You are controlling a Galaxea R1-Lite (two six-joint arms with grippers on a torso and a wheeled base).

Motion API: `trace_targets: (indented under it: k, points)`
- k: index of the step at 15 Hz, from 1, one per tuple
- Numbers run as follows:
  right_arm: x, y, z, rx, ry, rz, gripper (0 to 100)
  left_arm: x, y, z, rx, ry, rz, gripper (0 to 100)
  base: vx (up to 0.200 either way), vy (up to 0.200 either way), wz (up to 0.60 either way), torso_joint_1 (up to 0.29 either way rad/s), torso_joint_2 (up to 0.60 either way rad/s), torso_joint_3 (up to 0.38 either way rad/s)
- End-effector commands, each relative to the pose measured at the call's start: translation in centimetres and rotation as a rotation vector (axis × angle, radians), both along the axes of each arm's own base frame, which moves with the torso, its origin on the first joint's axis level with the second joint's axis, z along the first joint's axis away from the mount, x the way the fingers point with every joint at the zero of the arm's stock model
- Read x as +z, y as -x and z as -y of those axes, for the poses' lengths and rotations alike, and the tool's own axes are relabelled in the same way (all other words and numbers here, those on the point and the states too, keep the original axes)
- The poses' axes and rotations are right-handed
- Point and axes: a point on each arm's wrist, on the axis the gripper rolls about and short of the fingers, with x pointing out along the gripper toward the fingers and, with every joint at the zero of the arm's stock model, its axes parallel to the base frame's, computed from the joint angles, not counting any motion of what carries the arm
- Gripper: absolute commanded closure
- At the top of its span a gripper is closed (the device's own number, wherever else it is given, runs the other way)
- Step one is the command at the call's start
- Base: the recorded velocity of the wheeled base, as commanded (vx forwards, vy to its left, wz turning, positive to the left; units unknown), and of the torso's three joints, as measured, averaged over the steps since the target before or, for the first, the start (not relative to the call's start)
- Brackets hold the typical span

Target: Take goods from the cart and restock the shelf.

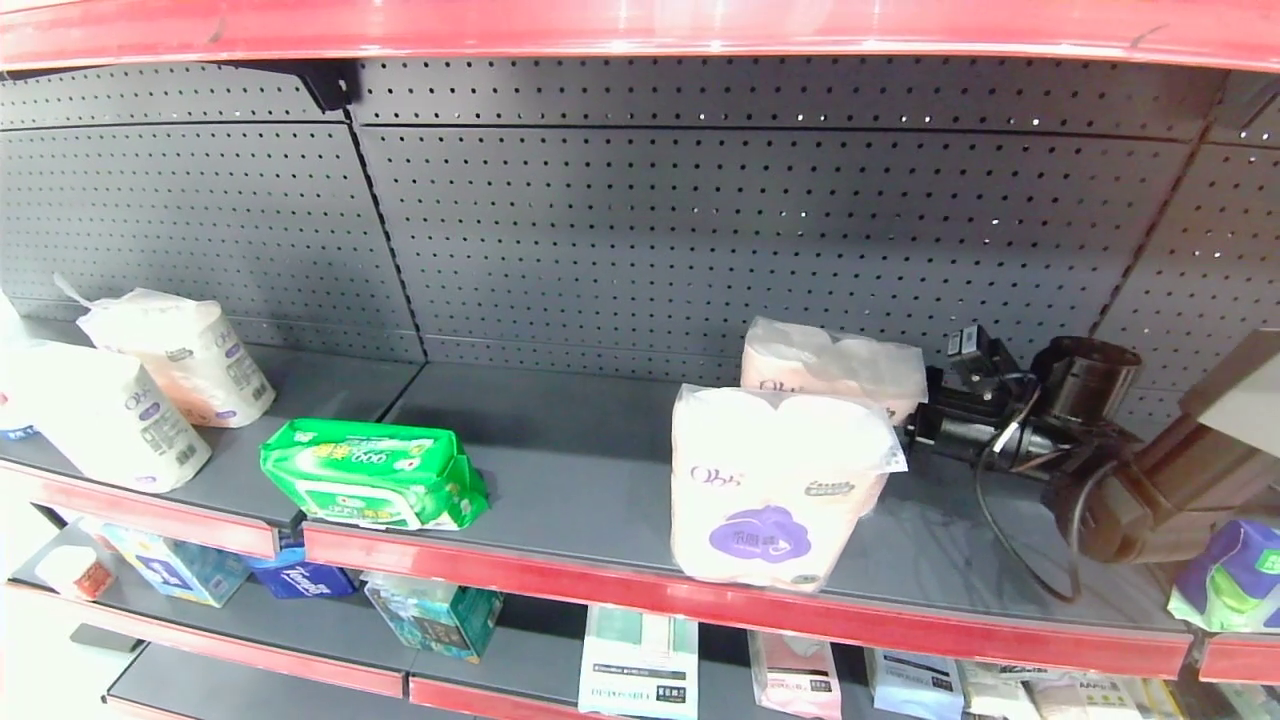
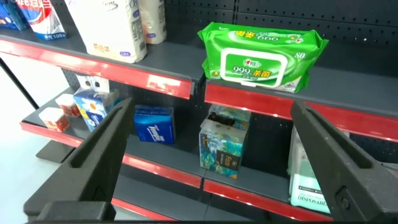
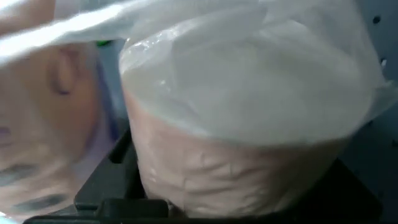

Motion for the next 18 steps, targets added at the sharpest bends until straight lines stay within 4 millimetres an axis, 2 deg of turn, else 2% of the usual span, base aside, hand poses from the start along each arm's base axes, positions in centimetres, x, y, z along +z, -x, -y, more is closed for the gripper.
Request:
trace_targets:
  k: [1, 5, 10, 18]
  points:
    - [-1.2, -2.6, -0.2, 0.039, 0.017, 0.066, 100, 0.0, 0.0, 0.0, 0.001, 0.000, 0.000, 0, 0.000, 0.000, 0.00, 0.000, 0.00, 0.000]
    - [-1.2, -2.5, -0.5, 0.055, 0.005, 0.046, 100, 0.0, 0.0, 0.0, 0.001, 0.000, 0.000, 0, 0.000, 0.000, 0.00, 0.000, 0.00, 0.000]
    - [-1.3, -2.6, -2.1, 0.133, -0.015, 0.021, 100, 0.0, 0.0, 0.0, 0.001, 0.000, 0.000, 0, 0.000, 0.000, 0.00, 0.000, 0.00, 0.000]
    - [-1.1, -3.1, -2.3, 0.122, -0.022, 0.021, 100, 0.0, 0.0, 0.0, -0.001, 0.000, 0.000, 0, 0.000, 0.000, 0.00, 0.000, 0.00, 0.000]
